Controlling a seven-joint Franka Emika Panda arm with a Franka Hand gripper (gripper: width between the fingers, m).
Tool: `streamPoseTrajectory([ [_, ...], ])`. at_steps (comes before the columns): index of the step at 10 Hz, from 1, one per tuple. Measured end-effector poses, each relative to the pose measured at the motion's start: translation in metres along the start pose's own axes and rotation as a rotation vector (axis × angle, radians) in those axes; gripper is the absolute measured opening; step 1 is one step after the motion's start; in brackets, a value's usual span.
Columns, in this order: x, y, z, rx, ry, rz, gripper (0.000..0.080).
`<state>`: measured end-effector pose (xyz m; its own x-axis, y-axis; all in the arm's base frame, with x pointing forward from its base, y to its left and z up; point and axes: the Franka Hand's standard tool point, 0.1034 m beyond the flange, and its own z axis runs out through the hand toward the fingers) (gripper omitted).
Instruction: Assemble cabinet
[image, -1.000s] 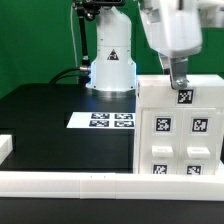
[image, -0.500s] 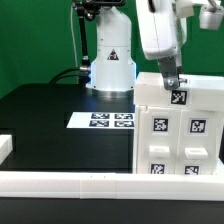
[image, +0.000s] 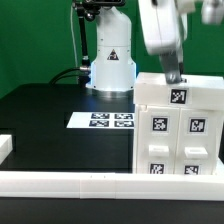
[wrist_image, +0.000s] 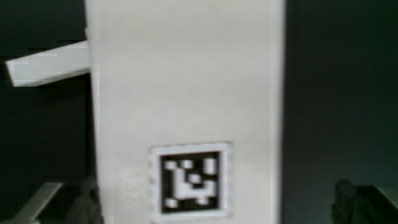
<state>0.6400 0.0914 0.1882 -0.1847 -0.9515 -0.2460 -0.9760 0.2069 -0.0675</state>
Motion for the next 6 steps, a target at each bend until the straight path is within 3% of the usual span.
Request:
streamPoseTrajectory([
  [2, -0.007, -0.006, -0.020, 0.024, -0.015, -0.008, 0.0649],
  [6, -0.009, -0.012, -0.015, 0.026, -0.012, -0.015, 0.0649],
])
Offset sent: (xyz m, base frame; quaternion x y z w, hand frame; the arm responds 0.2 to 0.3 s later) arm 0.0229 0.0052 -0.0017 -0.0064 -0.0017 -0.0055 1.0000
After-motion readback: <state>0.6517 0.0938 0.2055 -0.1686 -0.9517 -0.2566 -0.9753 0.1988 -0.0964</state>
